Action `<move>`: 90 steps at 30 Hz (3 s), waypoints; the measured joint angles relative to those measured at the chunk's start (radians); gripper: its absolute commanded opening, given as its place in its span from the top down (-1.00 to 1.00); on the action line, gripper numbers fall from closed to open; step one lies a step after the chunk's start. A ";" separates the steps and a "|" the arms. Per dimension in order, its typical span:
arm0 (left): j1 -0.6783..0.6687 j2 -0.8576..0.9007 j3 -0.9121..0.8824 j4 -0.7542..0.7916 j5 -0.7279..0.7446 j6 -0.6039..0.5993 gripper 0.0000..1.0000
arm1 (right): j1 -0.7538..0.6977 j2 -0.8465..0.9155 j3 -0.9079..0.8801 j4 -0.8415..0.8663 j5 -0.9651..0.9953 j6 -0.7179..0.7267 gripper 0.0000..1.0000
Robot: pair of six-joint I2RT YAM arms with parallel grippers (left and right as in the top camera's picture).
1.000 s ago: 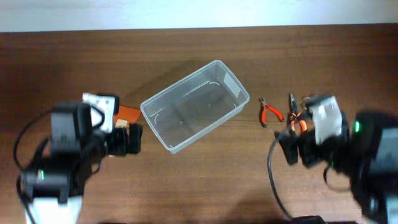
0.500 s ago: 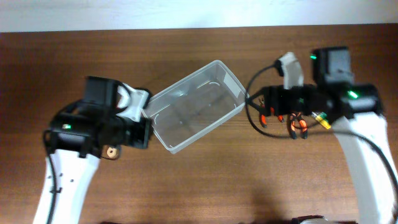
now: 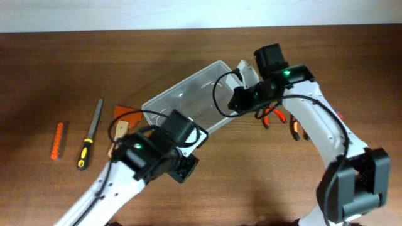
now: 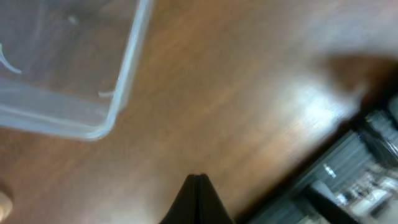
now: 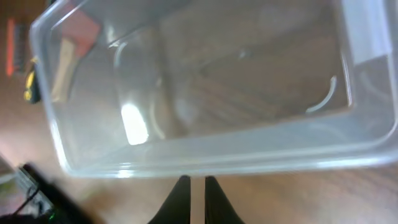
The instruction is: Pack container
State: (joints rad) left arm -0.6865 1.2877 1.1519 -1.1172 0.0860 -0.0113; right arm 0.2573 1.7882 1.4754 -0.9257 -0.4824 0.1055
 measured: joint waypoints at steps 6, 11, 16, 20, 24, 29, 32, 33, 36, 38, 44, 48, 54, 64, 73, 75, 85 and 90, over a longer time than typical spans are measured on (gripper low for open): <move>-0.002 0.093 -0.089 0.195 -0.069 -0.017 0.96 | 0.000 0.020 0.000 0.063 0.055 0.021 0.81; -0.002 0.243 -0.096 0.275 -0.111 -0.020 0.96 | 0.000 0.020 0.000 0.109 0.080 0.026 0.79; -0.002 0.362 -0.099 0.308 -0.152 -0.021 0.96 | 0.000 0.031 0.000 0.126 0.105 0.027 0.79; -0.002 0.386 -0.102 0.316 -0.173 -0.021 0.96 | 0.000 0.080 0.001 0.106 0.124 0.026 0.92; -0.002 0.386 -0.102 0.318 -0.218 -0.021 0.96 | 0.000 0.128 0.001 0.061 0.143 0.029 0.92; 0.025 0.386 -0.102 0.330 -0.260 -0.019 0.96 | 0.000 0.130 0.001 0.009 0.159 0.029 0.92; 0.068 0.386 -0.102 0.343 -0.274 -0.019 0.96 | 0.000 0.131 0.001 -0.027 0.165 0.030 0.92; 0.079 0.386 -0.102 0.344 -0.277 -0.019 0.96 | 0.000 0.131 0.001 -0.036 0.165 0.030 0.92; 0.120 0.386 -0.102 0.360 -0.281 -0.015 0.96 | 0.000 0.131 0.001 -0.063 0.169 0.029 0.92; 0.145 0.386 -0.102 0.373 -0.285 -0.012 0.96 | 0.000 0.130 0.001 -0.082 0.169 0.026 0.92; 0.196 0.388 -0.065 0.314 -0.287 -0.008 0.90 | 0.000 0.116 0.003 -0.099 0.171 0.006 0.92; 0.209 0.389 0.068 0.169 -0.301 -0.004 0.60 | 0.000 0.048 0.063 -0.137 0.177 -0.018 0.91; 0.232 0.366 0.286 -0.015 -0.327 0.002 0.00 | -0.004 -0.149 0.283 -0.190 0.255 -0.039 0.44; 0.478 0.332 0.304 -0.131 -0.327 0.008 -0.24 | -0.116 -0.313 0.346 -0.334 0.362 -0.048 -0.97; 0.686 0.344 0.232 -0.010 -0.165 0.202 -0.25 | -0.254 -0.301 0.342 -0.415 0.378 -0.049 -0.97; 0.703 0.362 0.220 0.010 -0.151 0.238 -0.25 | -0.277 -0.301 0.341 -0.427 0.381 -0.050 -0.97; 0.729 0.559 0.204 0.050 -0.126 0.316 -0.22 | -0.291 -0.300 0.341 -0.430 0.381 -0.049 -0.97; 0.729 0.668 0.201 0.079 -0.126 0.338 -0.06 | -0.291 -0.301 0.341 -0.431 0.381 -0.049 -0.97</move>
State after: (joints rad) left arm 0.0425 1.9553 1.3525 -1.0378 -0.0402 0.3267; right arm -0.0341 1.4876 1.8164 -1.3563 -0.1013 0.0563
